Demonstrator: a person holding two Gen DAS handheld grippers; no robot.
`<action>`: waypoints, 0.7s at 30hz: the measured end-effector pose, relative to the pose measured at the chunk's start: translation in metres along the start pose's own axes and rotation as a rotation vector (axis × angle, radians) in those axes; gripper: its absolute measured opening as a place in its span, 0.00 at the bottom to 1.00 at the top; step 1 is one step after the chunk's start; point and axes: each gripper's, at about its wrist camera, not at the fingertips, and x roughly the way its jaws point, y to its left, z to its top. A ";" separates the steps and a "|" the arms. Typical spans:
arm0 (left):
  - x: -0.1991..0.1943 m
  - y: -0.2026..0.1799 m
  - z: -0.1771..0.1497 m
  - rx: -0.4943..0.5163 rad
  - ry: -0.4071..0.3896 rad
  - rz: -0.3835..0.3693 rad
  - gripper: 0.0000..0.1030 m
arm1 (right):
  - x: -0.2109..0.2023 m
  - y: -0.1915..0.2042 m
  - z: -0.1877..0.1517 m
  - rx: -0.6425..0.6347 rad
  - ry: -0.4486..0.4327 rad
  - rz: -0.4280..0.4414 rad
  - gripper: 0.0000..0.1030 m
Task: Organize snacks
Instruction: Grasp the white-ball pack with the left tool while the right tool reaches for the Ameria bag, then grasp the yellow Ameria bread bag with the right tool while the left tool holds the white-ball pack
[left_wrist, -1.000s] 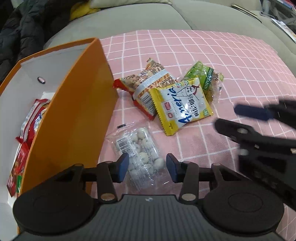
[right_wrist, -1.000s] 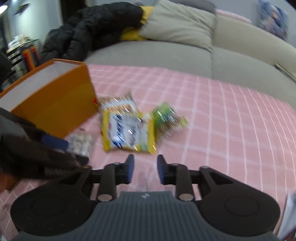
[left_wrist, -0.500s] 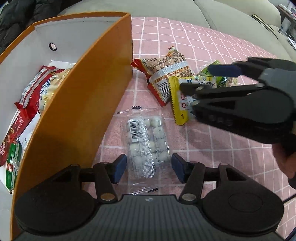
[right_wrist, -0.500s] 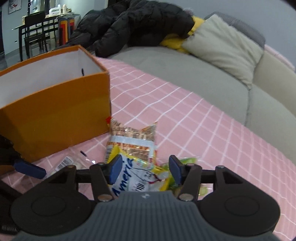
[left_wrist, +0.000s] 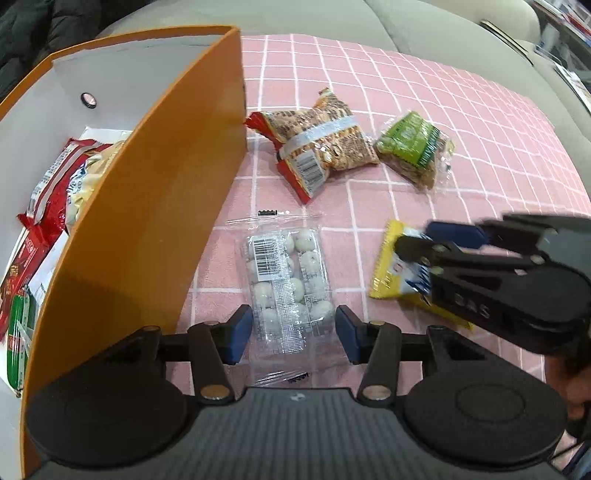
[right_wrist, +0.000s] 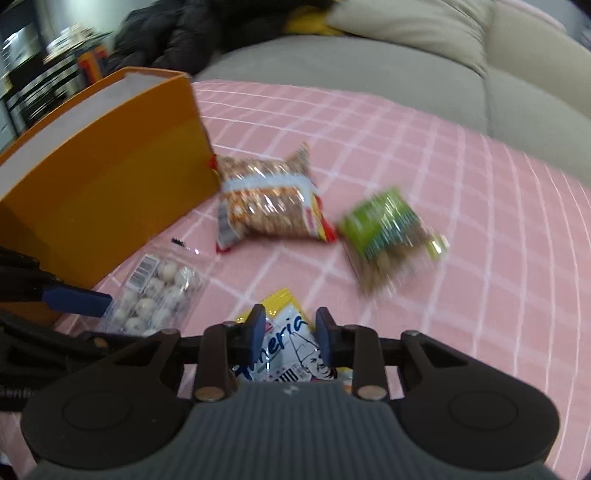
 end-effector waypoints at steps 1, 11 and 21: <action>-0.003 -0.004 -0.004 0.011 0.000 -0.003 0.54 | -0.005 -0.001 -0.007 0.037 0.000 -0.019 0.26; -0.021 -0.016 -0.048 0.172 0.038 -0.053 0.54 | -0.054 0.021 -0.073 0.278 0.030 -0.130 0.26; -0.035 -0.010 -0.067 0.173 0.016 -0.064 0.58 | -0.071 0.040 -0.078 0.164 -0.009 -0.104 0.41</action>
